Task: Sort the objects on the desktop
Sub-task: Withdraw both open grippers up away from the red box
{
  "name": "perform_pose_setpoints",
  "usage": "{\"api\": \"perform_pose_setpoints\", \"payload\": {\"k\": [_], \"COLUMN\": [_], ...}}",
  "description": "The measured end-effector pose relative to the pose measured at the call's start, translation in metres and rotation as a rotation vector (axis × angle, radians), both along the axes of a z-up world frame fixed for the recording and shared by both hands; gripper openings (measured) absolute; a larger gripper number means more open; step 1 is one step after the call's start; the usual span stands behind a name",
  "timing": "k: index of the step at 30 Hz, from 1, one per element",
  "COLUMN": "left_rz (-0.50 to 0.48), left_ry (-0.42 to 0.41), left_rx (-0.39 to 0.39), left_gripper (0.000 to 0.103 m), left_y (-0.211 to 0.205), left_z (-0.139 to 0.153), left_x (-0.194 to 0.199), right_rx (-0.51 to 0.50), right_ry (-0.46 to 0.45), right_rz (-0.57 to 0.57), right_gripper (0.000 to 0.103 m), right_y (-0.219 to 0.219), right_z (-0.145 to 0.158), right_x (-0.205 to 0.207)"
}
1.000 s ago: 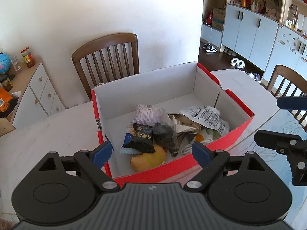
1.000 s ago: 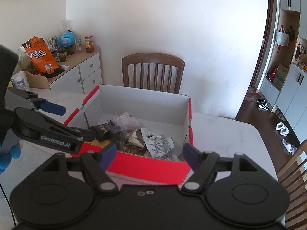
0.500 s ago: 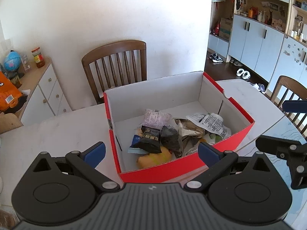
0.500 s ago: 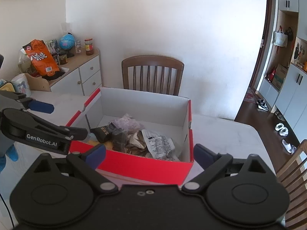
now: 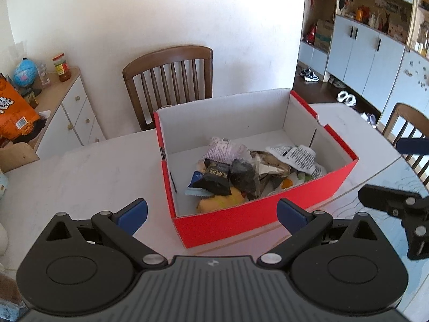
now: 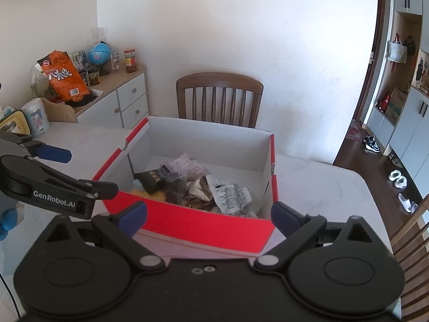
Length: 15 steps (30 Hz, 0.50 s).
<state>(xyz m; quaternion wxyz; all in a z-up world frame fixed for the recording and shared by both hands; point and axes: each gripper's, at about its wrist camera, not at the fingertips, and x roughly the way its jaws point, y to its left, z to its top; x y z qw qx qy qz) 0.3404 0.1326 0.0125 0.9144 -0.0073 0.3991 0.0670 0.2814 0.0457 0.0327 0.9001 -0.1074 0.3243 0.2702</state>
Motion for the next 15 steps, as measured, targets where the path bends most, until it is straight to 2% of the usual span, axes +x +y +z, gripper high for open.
{"api": "perform_pose_setpoints", "payload": {"k": [15], "left_rz": [0.025], "left_ry": [0.011], "left_rx": [0.013], "left_gripper": [0.103], "left_y": [-0.0002], "left_z": [-0.0040], "left_x": [-0.0062], "right_rx": [-0.009], "right_ry": [0.005], "right_rz": [-0.002], "right_gripper": [0.100], "right_y": [-0.0027], "right_z": [-0.0008], "right_x": [-0.0017]}}
